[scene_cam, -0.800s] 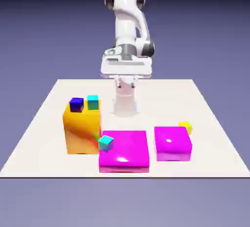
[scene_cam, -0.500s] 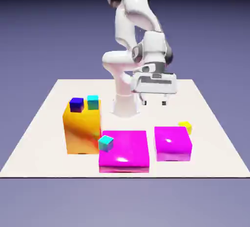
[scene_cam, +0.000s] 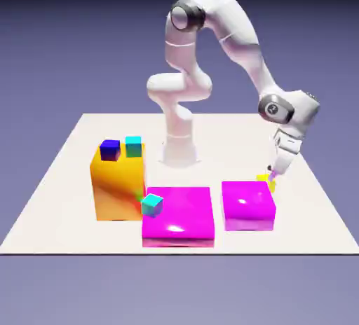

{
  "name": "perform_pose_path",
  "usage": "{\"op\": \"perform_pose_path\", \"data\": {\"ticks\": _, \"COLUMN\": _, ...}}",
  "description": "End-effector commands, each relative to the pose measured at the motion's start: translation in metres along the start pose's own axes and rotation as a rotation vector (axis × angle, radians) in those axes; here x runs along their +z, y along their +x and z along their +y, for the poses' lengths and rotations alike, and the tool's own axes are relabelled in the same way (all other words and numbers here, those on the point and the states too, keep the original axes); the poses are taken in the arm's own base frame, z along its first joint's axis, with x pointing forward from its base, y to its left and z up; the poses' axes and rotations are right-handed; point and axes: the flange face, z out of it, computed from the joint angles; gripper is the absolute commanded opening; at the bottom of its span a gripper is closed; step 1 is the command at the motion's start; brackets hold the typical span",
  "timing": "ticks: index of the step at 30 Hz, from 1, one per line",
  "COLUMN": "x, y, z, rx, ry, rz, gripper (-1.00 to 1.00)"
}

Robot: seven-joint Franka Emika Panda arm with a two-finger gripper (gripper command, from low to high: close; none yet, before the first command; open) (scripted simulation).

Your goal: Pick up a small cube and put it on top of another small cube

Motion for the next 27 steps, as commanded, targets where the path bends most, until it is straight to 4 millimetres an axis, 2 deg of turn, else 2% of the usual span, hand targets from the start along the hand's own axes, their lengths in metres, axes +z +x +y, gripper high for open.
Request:
{"op": "perform_pose_path", "data": {"ticks": 1, "x": 0.000, "y": -0.004, "z": -0.017, "rx": -0.063, "ry": -0.018, "rz": -0.007, "gripper": 0.00}}
{"op": "perform_pose_path", "data": {"ticks": 4, "x": -0.002, "y": -0.019, "z": -0.066, "rx": -0.242, "ry": -0.070, "rz": -0.014, "gripper": 0.00}}
{"op": "perform_pose_path", "data": {"ticks": 5, "x": 0.012, "y": -0.032, "z": -0.074, "rx": -0.297, "ry": -0.090, "rz": -0.026, "gripper": 0.00}}
{"op": "perform_pose_path", "data": {"ticks": 7, "x": 0.013, "y": -0.033, "z": -0.074, "rx": -0.299, "ry": -0.091, "rz": -0.026, "gripper": 0.00}}
{"op": "perform_pose_path", "data": {"ticks": 11, "x": 0.077, "y": -0.029, "z": -0.076, "rx": -0.298, "ry": -0.091, "rz": -0.026, "gripper": 0.00}}
{"op": "perform_pose_path", "data": {"ticks": 12, "x": 0.081, "y": -0.029, "z": -0.077, "rx": -0.299, "ry": -0.091, "rz": -0.026, "gripper": 0.00}}
{"op": "perform_pose_path", "data": {"ticks": 13, "x": 0.081, "y": -0.029, "z": -0.077, "rx": -0.299, "ry": -0.091, "rz": -0.026, "gripper": -1.00}}
{"op": "perform_pose_path", "data": {"ticks": 14, "x": 0.081, "y": -0.029, "z": -0.077, "rx": -0.299, "ry": -0.091, "rz": -0.026, "gripper": -1.00}}
{"op": "perform_pose_path", "data": {"ticks": 18, "x": 0.016, "y": -0.032, "z": -0.074, "rx": -0.298, "ry": -0.091, "rz": -0.026, "gripper": -1.00}}
{"op": "perform_pose_path", "data": {"ticks": 22, "x": 0.004, "y": -0.057, "z": -0.103, "rx": -0.204, "ry": 0.022, "rz": -0.109, "gripper": -1.00}}
{"op": "perform_pose_path", "data": {"ticks": 23, "x": 0.006, "y": -0.055, "z": -0.094, "rx": -0.133, "ry": 0.035, "rz": -0.145, "gripper": -1.00}}
{"op": "perform_pose_path", "data": {"ticks": 27, "x": 0.021, "y": -0.039, "z": -0.037, "rx": 0.213, "ry": 0.075, "rz": -0.298, "gripper": -1.00}}
